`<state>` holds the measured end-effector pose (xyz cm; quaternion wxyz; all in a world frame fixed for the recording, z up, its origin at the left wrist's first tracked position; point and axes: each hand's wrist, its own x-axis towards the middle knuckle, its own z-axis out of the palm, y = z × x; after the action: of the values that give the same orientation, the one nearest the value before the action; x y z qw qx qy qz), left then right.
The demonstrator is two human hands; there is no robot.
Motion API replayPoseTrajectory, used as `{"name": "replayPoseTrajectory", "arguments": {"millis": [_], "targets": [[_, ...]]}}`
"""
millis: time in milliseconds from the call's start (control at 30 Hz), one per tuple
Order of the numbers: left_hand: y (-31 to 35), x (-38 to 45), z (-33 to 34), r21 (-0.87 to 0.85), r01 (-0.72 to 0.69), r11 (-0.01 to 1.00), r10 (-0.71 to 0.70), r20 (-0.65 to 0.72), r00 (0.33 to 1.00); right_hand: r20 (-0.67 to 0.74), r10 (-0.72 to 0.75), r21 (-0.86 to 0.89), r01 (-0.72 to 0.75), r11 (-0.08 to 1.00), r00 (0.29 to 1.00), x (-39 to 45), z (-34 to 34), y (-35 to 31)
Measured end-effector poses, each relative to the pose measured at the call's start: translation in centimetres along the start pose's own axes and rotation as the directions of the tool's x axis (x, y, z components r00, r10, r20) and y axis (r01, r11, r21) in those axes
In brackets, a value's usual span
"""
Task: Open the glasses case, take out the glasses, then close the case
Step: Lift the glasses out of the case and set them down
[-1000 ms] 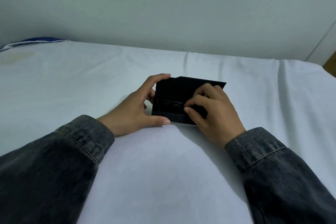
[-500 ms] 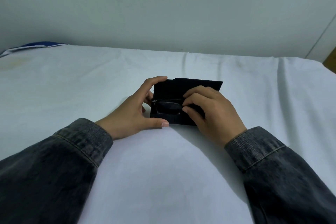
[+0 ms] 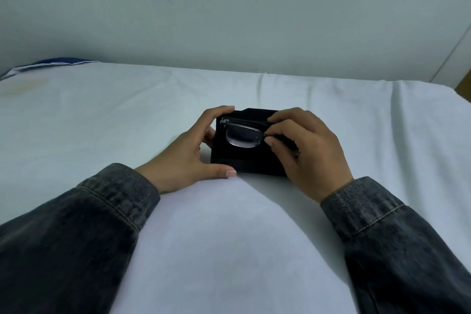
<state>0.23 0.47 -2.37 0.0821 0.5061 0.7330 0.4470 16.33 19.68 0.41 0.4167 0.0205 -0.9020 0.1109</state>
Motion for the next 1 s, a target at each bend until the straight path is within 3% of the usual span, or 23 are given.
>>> {"name": "replayPoseTrajectory", "arguments": {"millis": [633,1000], "targets": [[-0.4,0.1,-0.7,0.029,0.032,0.999,-0.032,-0.001,0.999,-0.239,0.072,0.162,-0.033,0.986,0.968,0.3,-0.7,1.4],[-0.7,0.1,-1.5,0.061,0.083,0.995,-0.082,-0.027,0.996,-0.256,0.156,0.181,-0.111,0.977,0.954,0.2,-0.8,2.0]]}}
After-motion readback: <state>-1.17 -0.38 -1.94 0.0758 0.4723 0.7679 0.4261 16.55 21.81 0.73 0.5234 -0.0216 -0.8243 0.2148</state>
